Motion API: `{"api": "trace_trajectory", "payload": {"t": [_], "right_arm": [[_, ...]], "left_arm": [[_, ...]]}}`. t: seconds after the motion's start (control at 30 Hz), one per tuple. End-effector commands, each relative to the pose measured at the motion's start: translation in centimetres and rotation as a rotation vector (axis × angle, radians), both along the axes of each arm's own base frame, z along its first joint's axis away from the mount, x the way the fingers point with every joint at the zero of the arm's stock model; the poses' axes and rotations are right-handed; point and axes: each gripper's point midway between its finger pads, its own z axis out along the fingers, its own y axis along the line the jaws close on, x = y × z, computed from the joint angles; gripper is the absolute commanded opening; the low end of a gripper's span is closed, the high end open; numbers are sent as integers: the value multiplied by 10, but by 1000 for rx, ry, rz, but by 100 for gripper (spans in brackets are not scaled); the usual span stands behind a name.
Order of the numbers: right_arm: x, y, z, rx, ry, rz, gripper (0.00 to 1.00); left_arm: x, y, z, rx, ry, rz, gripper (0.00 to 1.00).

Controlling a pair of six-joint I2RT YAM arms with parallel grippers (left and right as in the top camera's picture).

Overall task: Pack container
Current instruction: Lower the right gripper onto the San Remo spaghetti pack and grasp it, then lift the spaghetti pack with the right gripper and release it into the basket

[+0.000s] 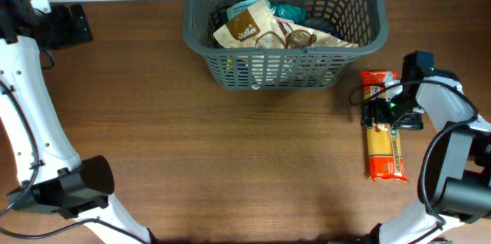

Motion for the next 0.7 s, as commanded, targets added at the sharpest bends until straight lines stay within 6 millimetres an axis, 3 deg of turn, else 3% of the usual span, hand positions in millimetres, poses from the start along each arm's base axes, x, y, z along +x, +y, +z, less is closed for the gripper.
{"api": "trace_trajectory", "payload": {"t": [0.0, 0.3, 0.4, 0.47, 0.6, 0.67], "right_arm": [[2, 6, -8, 25, -9, -68, 96], [-7, 8, -28, 26, -13, -116, 92], [-13, 10, -33, 28, 1, -116, 84], [-13, 10, -33, 28, 3, -116, 73], [-13, 9, -33, 31, 4, -166, 23], [-12, 8, -30, 47, 1, -234, 10]], "left_arm": [[0, 3, -2, -2, 5, 18, 99], [0, 3, -2, -2, 5, 18, 99], [0, 3, -2, -2, 5, 18, 99], [0, 3, -2, -2, 5, 18, 99], [0, 3, -2, -2, 5, 18, 99], [0, 3, -2, -2, 5, 18, 99]]}}
